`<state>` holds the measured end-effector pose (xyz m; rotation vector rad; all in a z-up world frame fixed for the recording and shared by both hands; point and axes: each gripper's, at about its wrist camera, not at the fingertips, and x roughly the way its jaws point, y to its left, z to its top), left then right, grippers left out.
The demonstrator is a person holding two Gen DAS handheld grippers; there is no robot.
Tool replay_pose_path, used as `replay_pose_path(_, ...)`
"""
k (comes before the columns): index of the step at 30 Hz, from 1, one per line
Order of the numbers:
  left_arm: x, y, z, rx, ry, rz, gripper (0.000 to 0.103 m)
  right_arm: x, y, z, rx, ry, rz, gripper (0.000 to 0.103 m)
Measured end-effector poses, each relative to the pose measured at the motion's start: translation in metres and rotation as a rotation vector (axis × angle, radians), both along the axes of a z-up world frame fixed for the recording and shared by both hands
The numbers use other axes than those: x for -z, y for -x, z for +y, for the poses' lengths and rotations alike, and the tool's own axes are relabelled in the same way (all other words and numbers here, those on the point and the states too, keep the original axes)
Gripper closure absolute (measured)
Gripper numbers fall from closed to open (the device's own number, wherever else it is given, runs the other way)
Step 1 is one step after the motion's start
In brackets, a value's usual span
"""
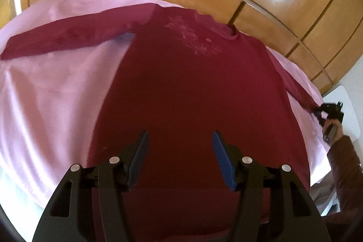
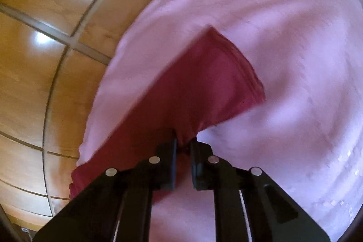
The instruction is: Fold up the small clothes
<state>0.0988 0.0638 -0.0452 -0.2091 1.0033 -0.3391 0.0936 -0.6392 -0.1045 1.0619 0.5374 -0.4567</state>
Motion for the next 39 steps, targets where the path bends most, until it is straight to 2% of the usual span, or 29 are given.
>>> replay_pose_path(5, 0.002, -0.014, -0.003, 0.012, 0.044, 0.012, 0.047, -0.072, -0.029, 0.051, -0.17, 0.186, -0.124, 0.095)
replay_pose_path(8, 0.001, -0.022, -0.003, 0.013, 0.078, 0.008, 0.047, -0.116, -0.066, 0.105, -0.319, 0.256, -0.215, 0.096)
replay_pose_path(11, -0.004, -0.03, -0.005, 0.017, 0.109, -0.01, 0.047, -0.142, -0.106, 0.173, -0.487, 0.29, -0.267, 0.096)
replay_pose_path(14, -0.005, -0.038, -0.006, 0.018, 0.128, -0.015, 0.047, -0.146, -0.146, 0.25, -0.649, 0.31, -0.274, 0.096)
replay_pose_path(19, -0.003, -0.054, -0.007, 0.016, 0.165, 0.003, 0.047, -0.124, -0.188, 0.363, -0.882, 0.317, -0.229, 0.096)
replay_pose_path(20, -0.003, -0.058, -0.008, 0.015, 0.173, 0.005, 0.047, -0.12, -0.192, 0.378, -0.919, 0.318, -0.225, 0.093)
replay_pose_path(22, -0.002, -0.068, -0.008, 0.008, 0.188, 0.008, 0.047, -0.114, -0.196, 0.402, -0.985, 0.306, -0.221, 0.078)
replay_pose_path(23, -0.002, -0.073, -0.008, 0.002, 0.194, 0.007, 0.047, -0.111, -0.193, 0.406, -0.996, 0.298, -0.23, 0.06)
replay_pose_path(24, -0.003, -0.079, -0.008, -0.001, 0.2, 0.006, 0.047, -0.111, -0.194, 0.405, -0.996, 0.294, -0.24, 0.054)
replay_pose_path(26, -0.003, -0.088, -0.009, -0.006, 0.204, 0.001, 0.047, -0.111, -0.179, 0.394, -0.986, 0.306, -0.251, 0.052)
replay_pose_path(30, -0.002, -0.117, -0.017, -0.023, 0.202, -0.015, 0.047, -0.102, -0.153, 0.364, -0.937, 0.316, -0.242, 0.042)
replay_pose_path(35, 0.01, -0.167, -0.027, -0.063, 0.165, -0.005, 0.047, -0.065, -0.096, 0.325, -0.878, 0.374, -0.133, 0.041)
replay_pose_path(39, 0.027, -0.21, -0.038, -0.094, 0.13, 0.045, 0.047, -0.044, -0.072, 0.294, -0.826, 0.342, -0.07, 0.041)
